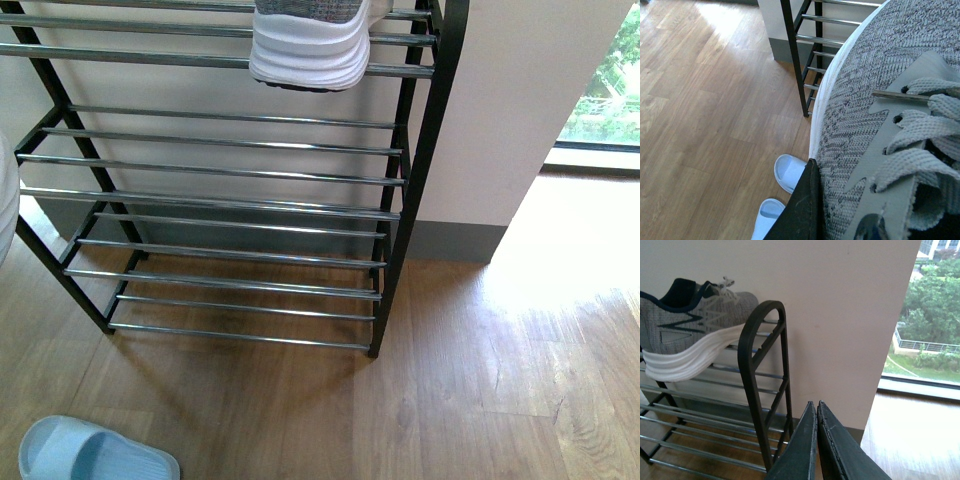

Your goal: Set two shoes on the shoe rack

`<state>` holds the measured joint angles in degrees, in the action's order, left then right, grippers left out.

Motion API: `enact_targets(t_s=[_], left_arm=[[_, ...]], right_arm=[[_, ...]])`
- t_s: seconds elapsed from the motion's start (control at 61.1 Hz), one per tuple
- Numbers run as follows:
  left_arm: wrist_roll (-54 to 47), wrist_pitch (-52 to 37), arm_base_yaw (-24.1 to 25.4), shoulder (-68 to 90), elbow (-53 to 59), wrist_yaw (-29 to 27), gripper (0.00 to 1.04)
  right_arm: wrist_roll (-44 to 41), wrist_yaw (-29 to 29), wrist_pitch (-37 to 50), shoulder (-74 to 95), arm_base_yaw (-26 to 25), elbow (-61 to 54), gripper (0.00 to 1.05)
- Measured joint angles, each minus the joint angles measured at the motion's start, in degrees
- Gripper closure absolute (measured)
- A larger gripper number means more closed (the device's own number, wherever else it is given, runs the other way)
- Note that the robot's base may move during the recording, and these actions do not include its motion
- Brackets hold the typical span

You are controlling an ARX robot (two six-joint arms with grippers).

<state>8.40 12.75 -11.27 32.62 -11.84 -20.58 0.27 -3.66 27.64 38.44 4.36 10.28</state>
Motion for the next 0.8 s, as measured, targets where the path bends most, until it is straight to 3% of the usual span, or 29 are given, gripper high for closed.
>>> enact_targets(t_s=[0.049,0.115,0.802], left_arm=[[0.0,0.0,0.0,0.0,0.0,0.0,1.02],[0.0,0.0,0.0,0.0,0.0,-0.1,1.02],[0.0,0.0,0.0,0.0,0.0,0.0,1.02]], right_arm=[[0.0,3.2,-0.2,-1.7,-2.6,-1.3,1.03],[0.0,3.2,-0.9,-3.7,-4.1,-2.6,1.03],[0.0,3.6,-8.7,-19.4,-4.2,-9.2,1.03]])
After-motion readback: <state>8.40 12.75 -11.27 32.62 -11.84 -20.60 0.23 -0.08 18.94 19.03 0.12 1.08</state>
